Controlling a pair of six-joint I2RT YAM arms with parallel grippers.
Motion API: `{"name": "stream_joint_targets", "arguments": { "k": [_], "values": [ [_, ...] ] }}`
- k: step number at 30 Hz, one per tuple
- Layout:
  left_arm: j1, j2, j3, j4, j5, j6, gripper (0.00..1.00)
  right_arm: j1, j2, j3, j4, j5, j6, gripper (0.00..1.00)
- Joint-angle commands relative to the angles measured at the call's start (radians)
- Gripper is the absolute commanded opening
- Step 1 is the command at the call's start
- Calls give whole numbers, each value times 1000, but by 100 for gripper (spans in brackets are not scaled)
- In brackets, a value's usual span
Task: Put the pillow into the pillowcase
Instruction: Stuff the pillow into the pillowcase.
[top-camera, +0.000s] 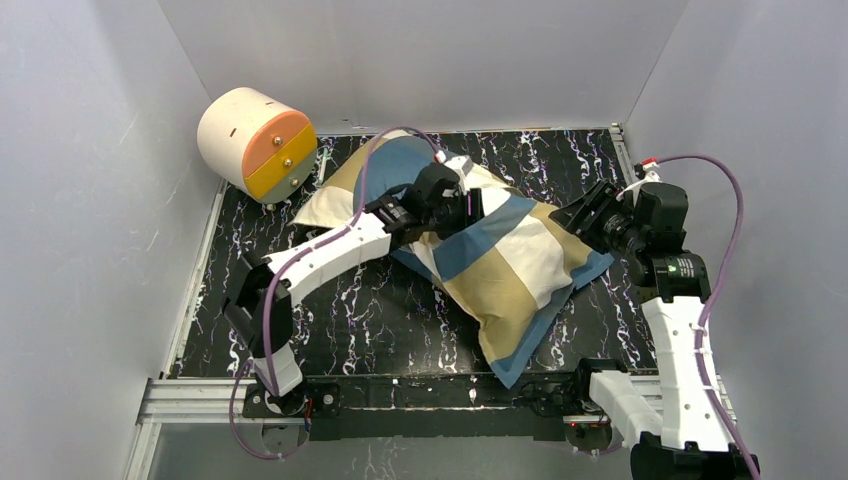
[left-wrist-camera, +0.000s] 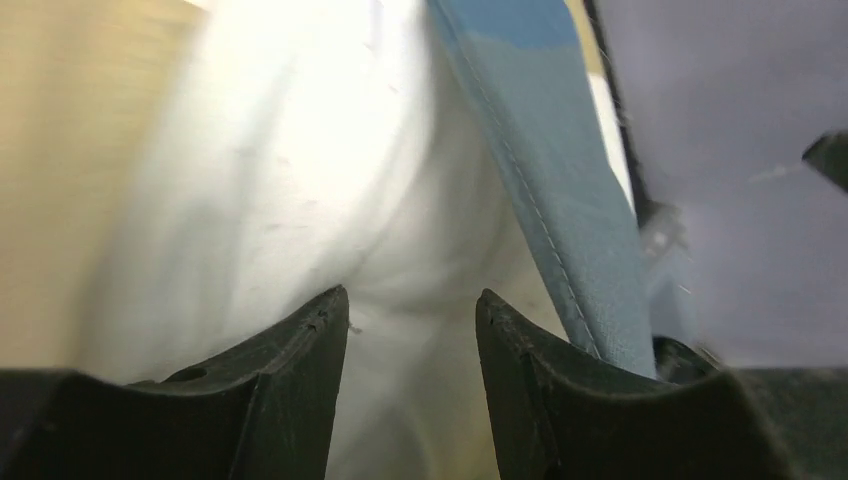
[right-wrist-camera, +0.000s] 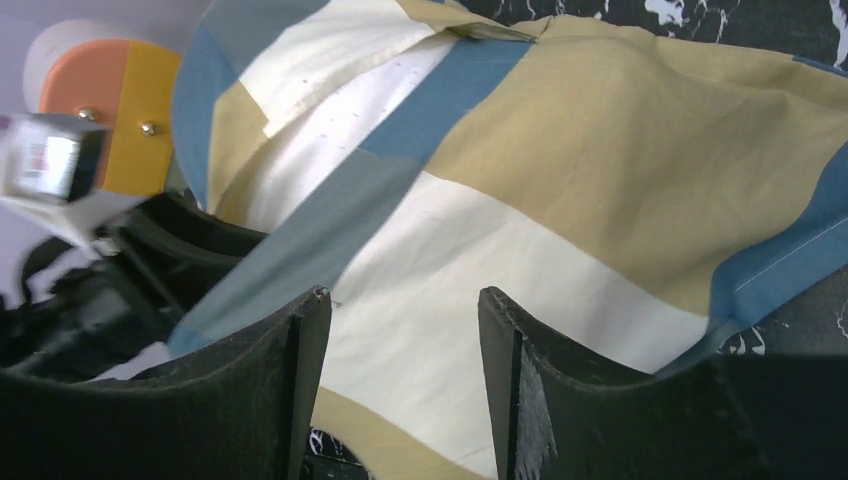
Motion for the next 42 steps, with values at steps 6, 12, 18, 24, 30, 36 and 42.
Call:
{"name": "stream_joint_targets", "arguments": {
  "k": [6, 12, 18, 24, 30, 36, 42],
  "values": [
    [54, -165, 139, -383, -321, 199, 52, -3, 58, -93, -2, -7, 16, 64],
    [54, -202, 88, -453, -379, 221, 54, -4, 111, -102, 7, -6, 4, 71],
    [55, -258, 153, -554, -636, 298, 56, -4, 156, -130, 16, -45, -45, 71],
    [55, -311, 175, -536, -856, 306, 56, -3, 177, -154, 63, -106, -67, 70],
    [57, -407, 9, -340, -1087, 378, 57, -3, 170, -172, 94, -125, -76, 69],
    [62, -364, -8, -332, -1145, 338, 57, -3, 151, -209, 150, -185, -76, 68],
    [100, -317, 104, -513, -778, 257, 59, 38, 149, -249, 218, -214, -71, 72]
  ]
}}
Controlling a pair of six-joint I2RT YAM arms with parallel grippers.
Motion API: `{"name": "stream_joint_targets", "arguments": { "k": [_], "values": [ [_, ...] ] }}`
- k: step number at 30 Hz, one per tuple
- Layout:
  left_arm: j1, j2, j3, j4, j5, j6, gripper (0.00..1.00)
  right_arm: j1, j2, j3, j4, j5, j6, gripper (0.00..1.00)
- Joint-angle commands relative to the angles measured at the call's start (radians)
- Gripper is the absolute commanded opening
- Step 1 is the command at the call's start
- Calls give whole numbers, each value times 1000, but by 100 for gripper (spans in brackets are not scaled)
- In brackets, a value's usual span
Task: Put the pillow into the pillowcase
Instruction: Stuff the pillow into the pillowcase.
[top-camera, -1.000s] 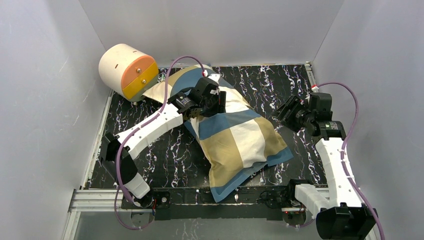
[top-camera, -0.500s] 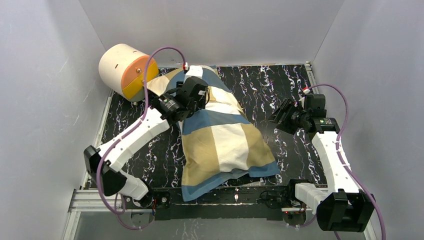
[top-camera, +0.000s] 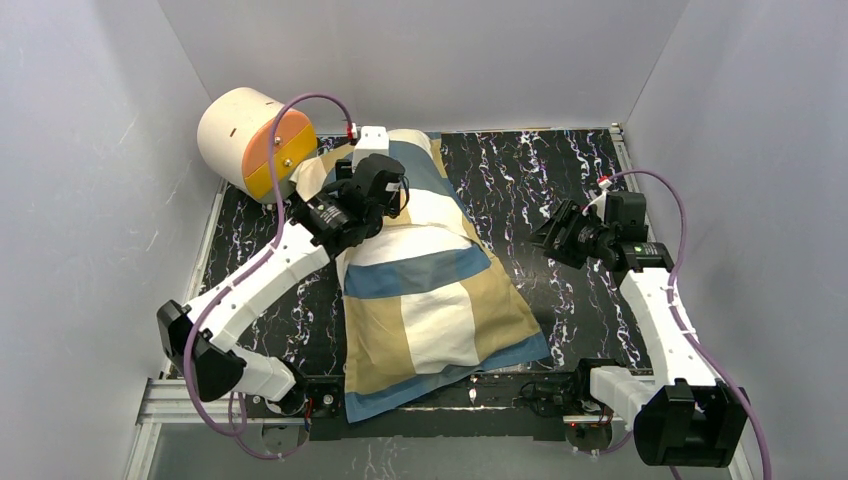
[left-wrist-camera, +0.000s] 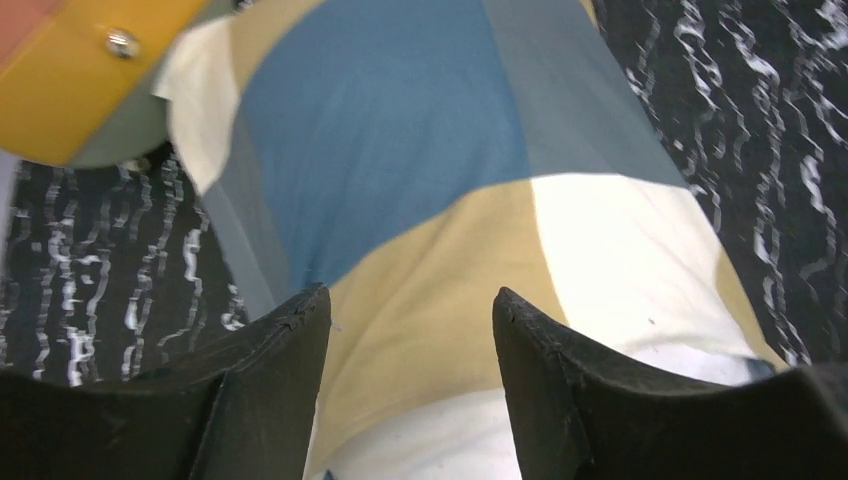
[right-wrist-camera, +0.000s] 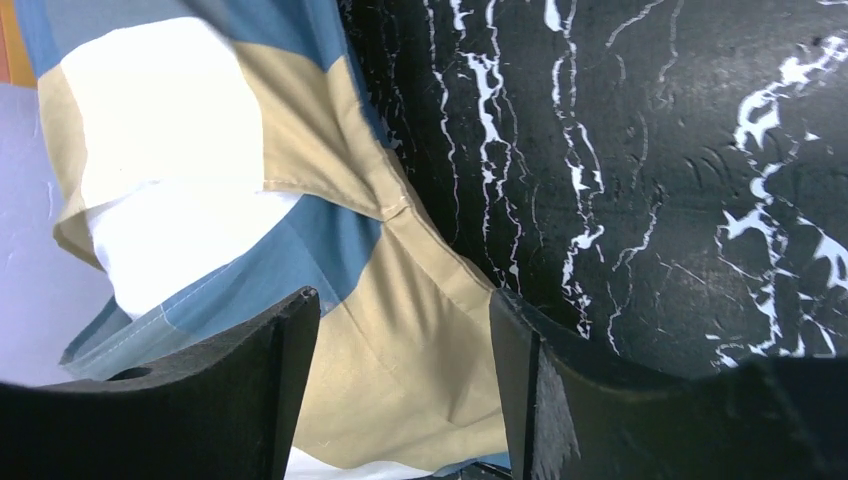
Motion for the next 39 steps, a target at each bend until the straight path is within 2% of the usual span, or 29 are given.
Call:
{"name": "stream_joint_targets", "arguments": {
  "k": [1, 5, 7, 12, 13, 14, 16, 17, 18, 23, 26, 27, 29, 32, 33, 34, 36, 37, 39],
  "values": [
    [36, 40, 88, -155, 255, -71, 59, 41, -17, -37, 123, -52, -14, 74],
    [85, 49, 21, -225, 375, -81, 60, 122, 56, -71, 218, -43, 5, 78],
    [115, 33, -44, -208, 436, -69, 60, 188, 109, -72, 230, -22, 4, 78],
    [127, 26, -168, -98, 671, 43, 60, 314, 239, -63, 266, -76, -20, 77],
    [127, 22, -194, -56, 716, 61, 59, 319, 257, -48, 259, -61, -26, 72],
    [127, 18, -215, -20, 750, 81, 55, 319, 264, -31, 259, -19, -27, 59],
    [127, 17, -221, 43, 811, 105, 17, 308, 268, 33, 255, 145, -28, 12],
    [127, 15, -207, 70, 828, 103, 5, 297, 273, 83, 242, 244, -36, 1],
    [128, 15, -169, 98, 859, 98, 0, 286, 284, 148, 236, 308, -53, 1],
    [121, 18, 32, 222, 1002, -41, 0, 219, 429, 509, 199, 559, -129, 1],
    [111, -17, 26, 337, 1047, -97, 0, 183, 548, 674, 187, 669, -186, 1],
    [109, -20, -3, 380, 1081, -123, 0, 173, 584, 723, 192, 664, -205, 1],
    [109, -8, -64, 443, 1119, -163, 0, 161, 657, 823, 131, 554, -237, 22],
    [107, 18, -148, 503, 1138, -194, 0, 162, 699, 964, -93, 426, -195, 52],
    [107, 29, -164, 517, 1153, -202, 6, 164, 682, 973, -140, 377, -172, 63],
    [106, 39, -168, 520, 1170, -205, 18, 167, 653, 972, -184, 357, -159, 70],
    [107, 55, -156, 505, 1173, -206, 43, 170, 577, 928, -234, 357, -146, 74],
    [107, 61, -143, 495, 1160, -201, 48, 171, 534, 892, -243, 364, -139, 74],
    [106, 71, -119, 483, 1130, -179, 50, 170, 457, 822, -256, 369, -109, 69]
  ]
}}
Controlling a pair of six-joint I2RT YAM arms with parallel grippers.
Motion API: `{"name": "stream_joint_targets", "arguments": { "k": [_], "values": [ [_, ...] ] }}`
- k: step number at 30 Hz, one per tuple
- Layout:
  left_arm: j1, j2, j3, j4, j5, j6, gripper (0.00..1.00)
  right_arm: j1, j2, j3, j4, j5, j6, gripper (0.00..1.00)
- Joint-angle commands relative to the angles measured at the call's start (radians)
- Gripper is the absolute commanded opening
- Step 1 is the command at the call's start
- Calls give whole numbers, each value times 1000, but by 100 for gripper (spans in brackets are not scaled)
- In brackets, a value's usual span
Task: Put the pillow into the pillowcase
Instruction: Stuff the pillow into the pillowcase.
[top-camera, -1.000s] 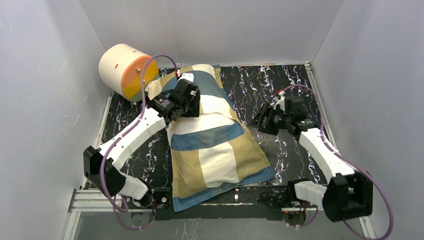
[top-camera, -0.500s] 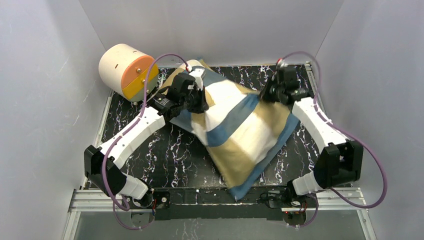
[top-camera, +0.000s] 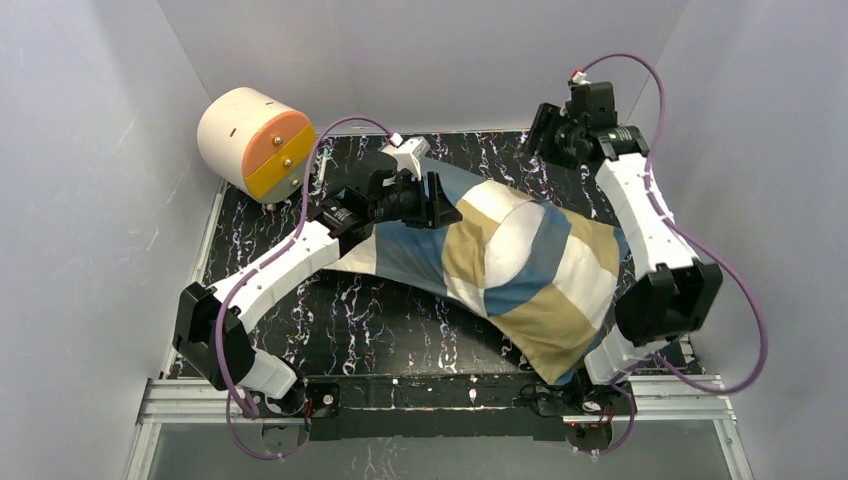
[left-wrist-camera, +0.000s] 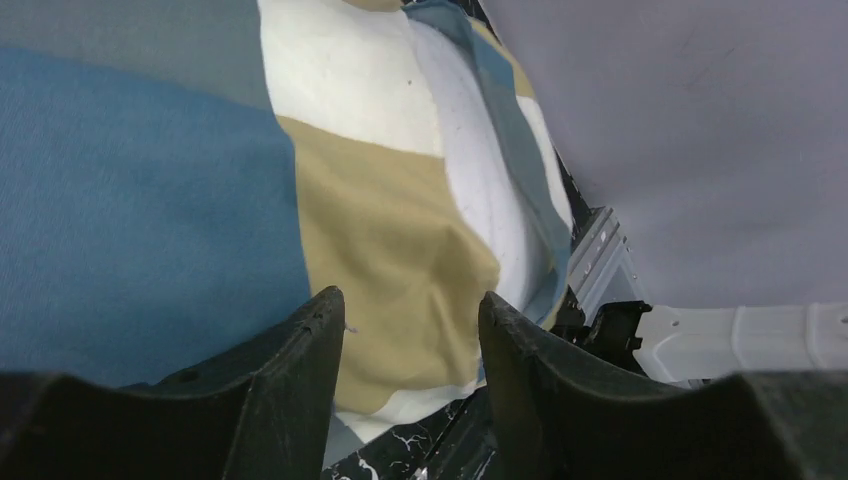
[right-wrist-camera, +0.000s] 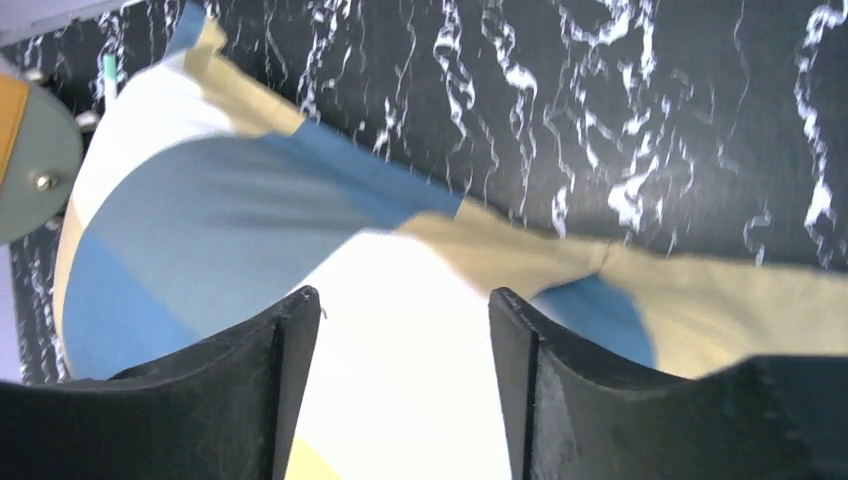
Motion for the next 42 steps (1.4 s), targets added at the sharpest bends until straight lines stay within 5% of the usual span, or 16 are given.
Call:
{"name": "stream_joint_targets", "arguments": {
  "k": [1, 10, 23, 25, 29, 33, 42],
  "values": [
    [-5, 6, 66, 27, -13, 20, 51, -2, -215, -98, -126, -48, 71, 67],
    [-187, 204, 288, -71, -327, 231, 56, 5, -387, -333, -249, -27, 262, 60],
    [-285, 506, 451, -151, -704, 332, 56, 2, -337, -482, -184, 26, 291, 60],
    [-286, 515, 458, -160, -754, 342, 51, 3, -331, -495, -154, 25, 294, 52],
    [-286, 502, 488, -164, -749, 353, 19, 3, -322, -491, -131, 48, 293, 34],
    [-286, 460, 522, -163, -714, 323, 1, 2, -296, -479, -122, 60, 292, 43],
    [-284, 409, 515, -150, -712, 270, 0, 2, -293, -480, -96, 47, 318, 60]
  ]
}}
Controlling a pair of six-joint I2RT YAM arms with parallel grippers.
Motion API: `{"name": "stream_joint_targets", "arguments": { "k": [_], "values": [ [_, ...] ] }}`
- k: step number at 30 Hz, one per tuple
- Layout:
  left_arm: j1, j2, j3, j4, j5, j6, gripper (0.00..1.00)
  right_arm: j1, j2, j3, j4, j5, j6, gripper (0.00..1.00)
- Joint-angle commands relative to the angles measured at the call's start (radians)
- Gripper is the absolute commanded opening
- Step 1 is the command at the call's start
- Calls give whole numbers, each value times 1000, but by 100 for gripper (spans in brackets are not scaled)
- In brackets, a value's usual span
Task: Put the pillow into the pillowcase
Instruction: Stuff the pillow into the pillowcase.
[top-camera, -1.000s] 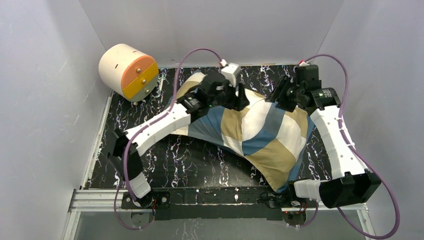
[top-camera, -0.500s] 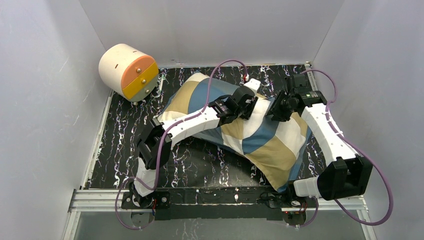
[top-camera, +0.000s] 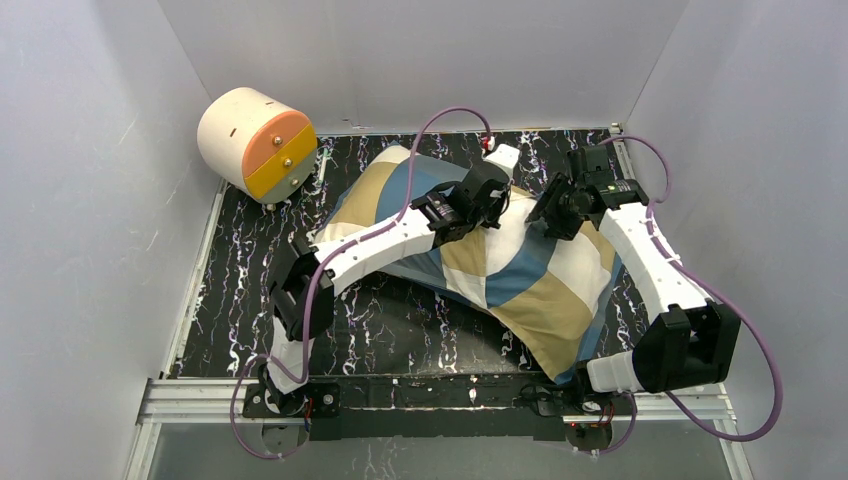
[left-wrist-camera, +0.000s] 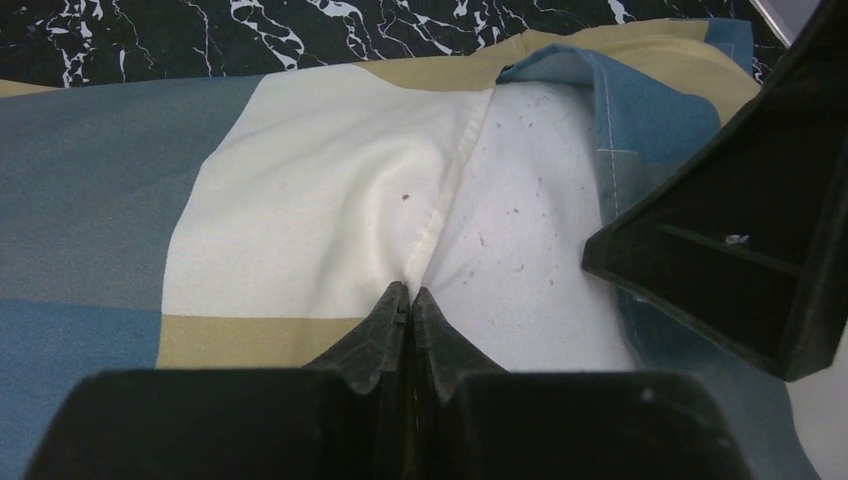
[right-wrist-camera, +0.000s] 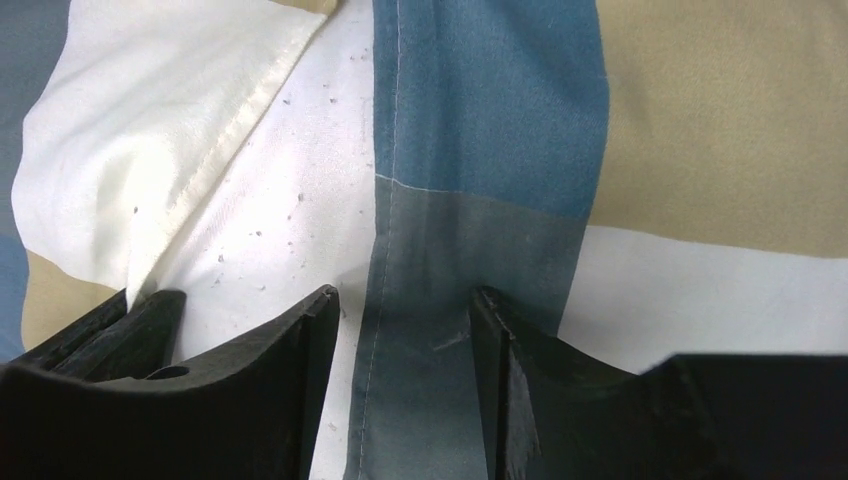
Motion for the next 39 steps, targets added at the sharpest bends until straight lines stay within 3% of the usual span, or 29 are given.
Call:
{"name": "stream_joint_targets", "arguments": {
  "k": [1, 4, 7, 9, 11, 13, 16, 20, 24, 31, 39],
  "values": [
    [15, -100, 14, 11, 4, -63, 0, 1, 6, 14, 27, 16, 13, 60],
    [19, -130, 7, 50, 81, -137, 0, 0, 30, 6, 27, 16, 12, 60],
    [21, -144, 33, 39, 90, -173, 0, 0, 48, 5, 17, 14, 8, 48],
    [23, -141, 63, 10, 82, -179, 0, 0, 46, 22, 12, 8, 8, 29],
    [40, -145, 76, -11, 93, -227, 0, 1, 30, 50, 39, -35, 15, 3],
    [85, -164, 43, 23, 198, -345, 0, 0, 13, 106, 60, -82, 28, 1],
    [123, -220, -50, 199, 365, -520, 0, 1, -18, 154, 175, -212, 75, 1],
    [118, -197, 30, 132, 377, -526, 0, 1, -61, 113, 400, -364, 197, 1],
    [116, -182, -22, 184, 410, -591, 0, 13, -86, 24, 655, -499, 323, 1],
    [100, -150, -73, 199, 387, -588, 0, 28, -86, 48, 733, -552, 345, 1],
    [48, -81, -13, 286, 430, -632, 0, 104, -68, 49, 822, -553, 408, 1]
  ]
}}
